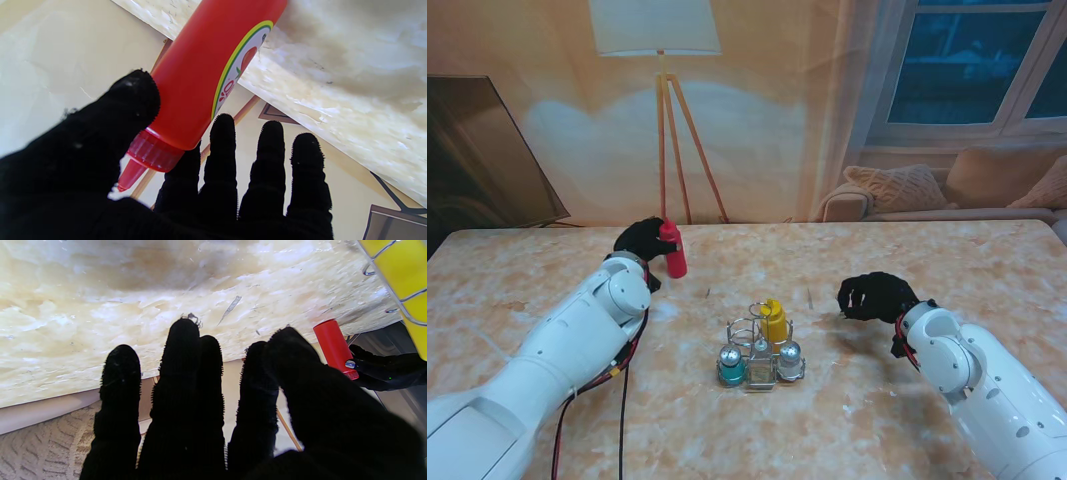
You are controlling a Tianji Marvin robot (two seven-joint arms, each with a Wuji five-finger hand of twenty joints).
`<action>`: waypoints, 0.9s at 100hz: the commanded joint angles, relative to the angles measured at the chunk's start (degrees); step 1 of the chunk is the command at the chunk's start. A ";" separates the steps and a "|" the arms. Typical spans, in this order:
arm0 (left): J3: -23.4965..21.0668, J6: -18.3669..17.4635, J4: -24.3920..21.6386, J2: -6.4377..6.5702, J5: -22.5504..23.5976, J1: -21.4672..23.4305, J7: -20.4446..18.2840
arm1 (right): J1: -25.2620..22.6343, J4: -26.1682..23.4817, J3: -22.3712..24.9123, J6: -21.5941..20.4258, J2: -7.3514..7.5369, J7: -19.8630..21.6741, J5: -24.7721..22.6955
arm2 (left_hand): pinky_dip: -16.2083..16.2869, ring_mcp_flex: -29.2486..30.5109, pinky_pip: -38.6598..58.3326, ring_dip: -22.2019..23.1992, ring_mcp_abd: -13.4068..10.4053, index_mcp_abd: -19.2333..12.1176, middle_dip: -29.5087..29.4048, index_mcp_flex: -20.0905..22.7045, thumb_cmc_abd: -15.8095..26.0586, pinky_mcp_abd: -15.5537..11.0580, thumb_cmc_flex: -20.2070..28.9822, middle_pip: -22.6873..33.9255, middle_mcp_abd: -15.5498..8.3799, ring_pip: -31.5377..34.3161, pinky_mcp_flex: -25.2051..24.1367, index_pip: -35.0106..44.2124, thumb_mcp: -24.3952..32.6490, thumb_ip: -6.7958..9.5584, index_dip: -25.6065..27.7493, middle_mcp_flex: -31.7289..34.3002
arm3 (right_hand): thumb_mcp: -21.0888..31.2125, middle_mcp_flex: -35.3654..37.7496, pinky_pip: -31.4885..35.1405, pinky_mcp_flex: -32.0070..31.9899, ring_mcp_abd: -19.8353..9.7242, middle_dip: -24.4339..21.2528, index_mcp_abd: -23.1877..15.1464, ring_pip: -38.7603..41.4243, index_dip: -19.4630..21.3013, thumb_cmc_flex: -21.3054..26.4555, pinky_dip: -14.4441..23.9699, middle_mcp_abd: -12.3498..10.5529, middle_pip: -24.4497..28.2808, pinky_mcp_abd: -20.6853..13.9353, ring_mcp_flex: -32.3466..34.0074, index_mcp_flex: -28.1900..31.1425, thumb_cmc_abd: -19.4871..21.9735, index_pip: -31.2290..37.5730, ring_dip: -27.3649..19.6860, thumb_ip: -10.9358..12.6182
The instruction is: Place the seasoning bottles into the rack
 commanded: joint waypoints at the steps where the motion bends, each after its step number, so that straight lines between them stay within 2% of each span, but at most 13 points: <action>1: -0.44 -0.22 -0.37 -0.42 -0.59 0.46 -0.47 | -0.47 -0.08 -0.20 0.17 -0.22 1.00 -0.11 | 1.14 1.70 0.78 1.77 -1.79 -2.63 0.93 5.28 0.42 -1.40 3.23 1.19 -1.81 0.79 0.03 7.94 0.75 -0.24 1.78 2.32 | 0.09 0.73 0.27 -0.44 -0.77 1.81 -1.56 0.51 -0.28 0.51 0.15 -1.31 0.06 0.67 0.65 0.77 -0.89 0.80 0.86 -0.47; 11: -0.77 -0.32 -0.73 -0.49 -1.01 0.76 -0.31 | -0.46 -0.10 -0.21 0.16 -0.22 1.03 -0.12 | 0.63 2.25 0.68 2.02 -1.93 -3.51 1.40 6.14 -0.65 -1.32 6.11 1.88 -2.05 0.88 -0.12 10.34 -1.63 -3.96 1.07 3.95 | 0.07 0.70 0.29 -0.47 -0.80 1.82 -1.63 0.52 -0.27 0.56 0.16 -1.15 0.09 0.74 0.67 0.77 -0.84 0.78 0.86 -0.43; 24: -1.55 -0.45 -2.33 -0.19 -1.35 1.69 -0.55 | -0.44 -0.07 -0.24 0.15 -0.23 0.98 -0.11 | 0.67 3.68 1.50 2.55 -2.12 -4.41 2.08 7.30 -1.51 -1.43 10.75 3.11 -2.00 1.66 0.60 14.00 -5.69 -5.87 0.40 5.91 | -0.02 0.74 0.29 -0.58 -0.80 1.81 -1.66 0.52 -0.24 0.54 0.18 -1.28 0.11 0.72 0.67 0.82 -0.80 0.78 0.87 -0.40; 41: -2.98 -0.56 -6.73 0.96 -0.90 4.09 -1.54 | -0.42 -0.04 -0.28 0.14 -0.23 1.02 0.00 | 2.04 8.70 4.80 5.57 -2.36 -4.38 2.98 8.79 -1.46 -1.56 15.72 4.97 -0.96 5.61 3.53 20.85 -11.45 -4.93 -3.17 9.39 | -0.15 0.70 0.27 -0.61 -0.83 1.77 -1.63 0.54 -0.26 0.50 0.17 -1.29 0.09 0.77 0.65 0.82 -0.59 0.73 0.88 -0.36; 49: -3.74 -0.78 -9.13 1.56 -0.66 5.39 -2.18 | -0.42 -0.04 -0.27 0.11 -0.23 1.02 -0.01 | 2.96 11.19 6.34 6.82 -2.42 -3.82 3.31 10.68 -1.27 -1.19 16.32 5.94 -0.52 7.41 5.22 22.48 -11.89 -4.59 -3.73 11.48 | -0.18 0.66 0.25 -0.67 -0.82 1.77 -1.63 0.55 -0.24 0.57 0.17 -1.12 0.09 0.64 0.68 0.82 -0.52 0.73 0.88 -0.32; 58: -4.57 -0.97 -12.03 2.36 -0.22 6.93 -3.30 | -0.44 -0.04 -0.26 0.10 -0.23 1.02 -0.03 | 4.30 13.53 7.47 8.00 -2.51 -3.97 6.96 12.62 -0.49 -0.85 17.94 5.90 -0.41 8.63 6.51 25.26 -12.88 -4.07 -5.04 14.97 | -0.25 0.65 0.29 -0.62 -0.83 1.77 -1.63 0.54 -0.21 0.56 0.19 -1.27 0.10 0.76 0.63 0.79 -0.58 0.72 0.88 -0.31; 63: -5.13 -1.13 -13.76 2.80 -0.10 7.86 -4.09 | -0.44 -0.04 -0.26 0.10 -0.23 1.02 -0.03 | 4.76 14.02 7.76 8.31 -2.47 -3.72 8.70 13.03 -0.47 -0.70 18.18 4.41 -0.23 8.87 6.86 26.22 -13.01 -4.00 -6.12 16.14 | -0.28 0.71 0.31 -0.60 -0.80 1.77 -1.57 0.55 -0.21 0.52 0.19 -1.27 0.12 0.74 0.64 0.81 -0.54 0.72 0.88 -0.31; 90: -8.21 -1.63 -24.39 5.22 0.53 13.63 -8.83 | -0.43 -0.01 -0.29 -0.01 -0.23 1.02 0.06 | 5.40 14.43 8.35 8.51 -2.19 -3.34 9.31 13.60 -0.20 -0.63 18.89 3.76 0.10 9.02 7.28 26.63 -13.24 -3.74 -6.19 17.31 | -0.41 0.68 0.30 -0.68 -0.77 1.72 -1.58 0.52 -0.21 0.46 0.21 -1.18 0.12 0.76 0.57 0.80 -0.36 0.67 0.87 -0.27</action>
